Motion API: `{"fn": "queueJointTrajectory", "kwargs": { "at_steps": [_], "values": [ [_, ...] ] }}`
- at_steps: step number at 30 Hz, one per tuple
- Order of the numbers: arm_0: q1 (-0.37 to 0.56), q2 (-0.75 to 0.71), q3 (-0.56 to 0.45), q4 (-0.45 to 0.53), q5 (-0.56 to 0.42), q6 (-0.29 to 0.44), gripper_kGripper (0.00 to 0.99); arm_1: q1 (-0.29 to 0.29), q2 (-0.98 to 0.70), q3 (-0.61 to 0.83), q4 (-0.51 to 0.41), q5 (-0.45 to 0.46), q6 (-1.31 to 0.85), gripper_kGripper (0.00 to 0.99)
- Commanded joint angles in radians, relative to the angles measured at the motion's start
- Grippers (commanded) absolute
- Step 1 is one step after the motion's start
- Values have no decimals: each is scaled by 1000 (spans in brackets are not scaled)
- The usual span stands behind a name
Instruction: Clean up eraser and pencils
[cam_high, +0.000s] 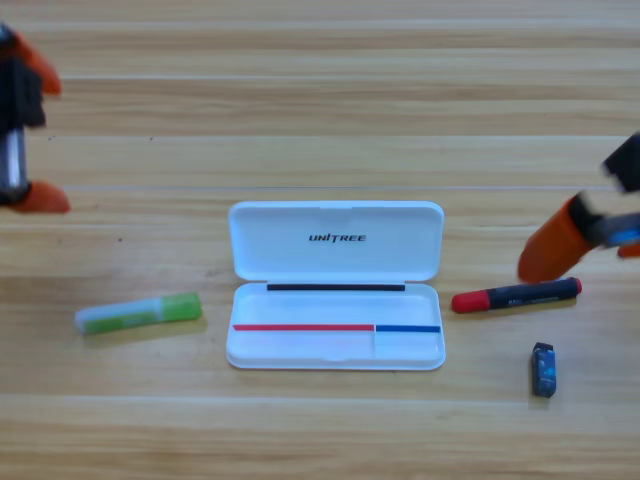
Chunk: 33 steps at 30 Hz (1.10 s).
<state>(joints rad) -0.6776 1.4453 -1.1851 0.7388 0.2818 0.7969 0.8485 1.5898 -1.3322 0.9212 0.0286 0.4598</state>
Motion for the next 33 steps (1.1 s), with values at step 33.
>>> {"fn": "queueJointTrajectory", "kwargs": {
  "at_steps": [33],
  "values": [
    [81, 451, 193, -259, -165, -71, 968, -146, 480, 131, -196, 33, 238, 727]
  ]
}}
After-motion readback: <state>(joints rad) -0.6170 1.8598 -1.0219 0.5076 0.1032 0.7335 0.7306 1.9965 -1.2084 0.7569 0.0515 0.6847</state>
